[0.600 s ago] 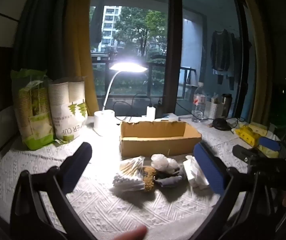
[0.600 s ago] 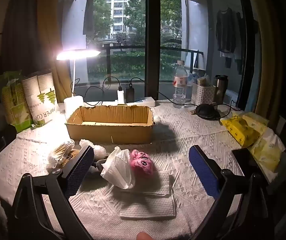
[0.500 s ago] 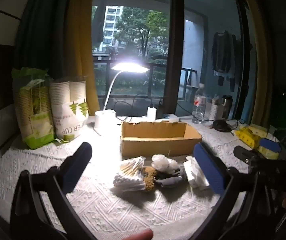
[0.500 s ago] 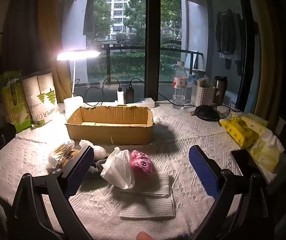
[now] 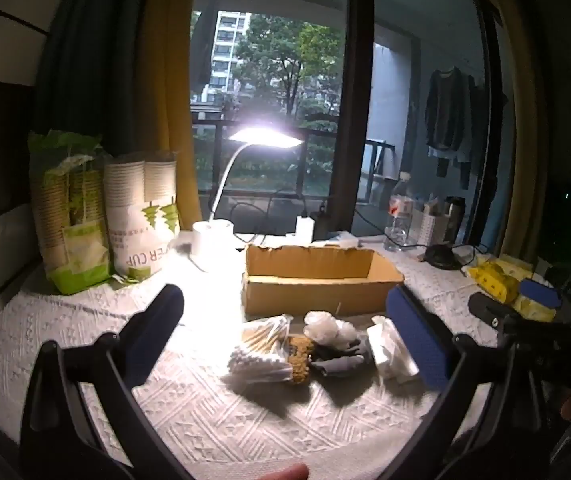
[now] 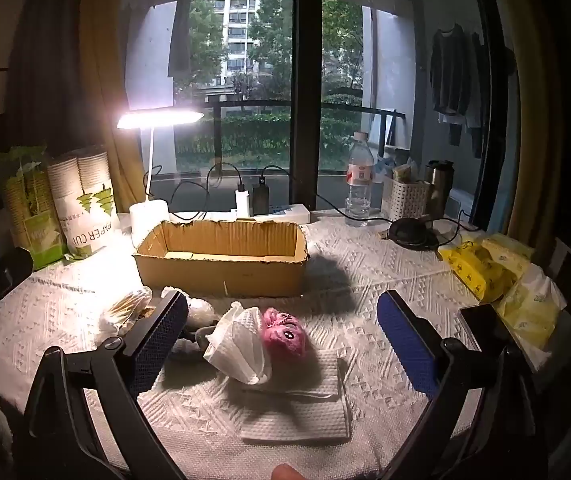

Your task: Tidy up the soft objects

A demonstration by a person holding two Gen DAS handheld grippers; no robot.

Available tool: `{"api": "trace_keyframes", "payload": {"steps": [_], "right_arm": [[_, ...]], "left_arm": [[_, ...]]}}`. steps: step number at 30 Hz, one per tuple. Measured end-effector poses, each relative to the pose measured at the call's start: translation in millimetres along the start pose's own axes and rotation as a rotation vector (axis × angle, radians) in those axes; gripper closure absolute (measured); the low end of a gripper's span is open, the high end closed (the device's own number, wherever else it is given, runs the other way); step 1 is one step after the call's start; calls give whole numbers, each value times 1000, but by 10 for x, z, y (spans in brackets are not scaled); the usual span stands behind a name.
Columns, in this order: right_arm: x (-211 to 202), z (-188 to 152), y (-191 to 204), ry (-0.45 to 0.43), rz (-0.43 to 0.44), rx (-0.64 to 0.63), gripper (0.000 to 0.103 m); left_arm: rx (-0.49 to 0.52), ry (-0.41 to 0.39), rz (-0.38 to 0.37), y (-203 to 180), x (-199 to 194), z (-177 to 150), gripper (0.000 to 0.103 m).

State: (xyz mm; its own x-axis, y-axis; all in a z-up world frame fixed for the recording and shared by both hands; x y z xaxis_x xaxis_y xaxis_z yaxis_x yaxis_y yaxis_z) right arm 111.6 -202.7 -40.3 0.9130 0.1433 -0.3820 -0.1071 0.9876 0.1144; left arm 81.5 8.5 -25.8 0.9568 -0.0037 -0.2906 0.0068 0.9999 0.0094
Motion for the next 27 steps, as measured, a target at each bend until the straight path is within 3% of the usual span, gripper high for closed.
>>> {"api": "trace_keyframes", "payload": {"steps": [27], "right_arm": [[-12,4,6,-3,5,0,5]], "left_arm": [[8,6,15,21,25,17,0]]}}
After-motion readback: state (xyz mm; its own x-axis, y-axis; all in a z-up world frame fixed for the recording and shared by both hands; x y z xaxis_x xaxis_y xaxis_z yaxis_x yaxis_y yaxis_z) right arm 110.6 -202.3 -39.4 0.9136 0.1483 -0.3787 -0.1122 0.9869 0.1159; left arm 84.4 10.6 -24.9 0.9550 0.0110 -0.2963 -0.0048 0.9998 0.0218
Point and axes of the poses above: each gripper's, at about its wrist camera, not at the fingertips, and x roughly the way its jaws point, y to its left, z to its top, the point moved 9 cm from there along x, roughly the way its jaws point, and after that the axes turned 8 degrees about x, right-handed, at the moved point
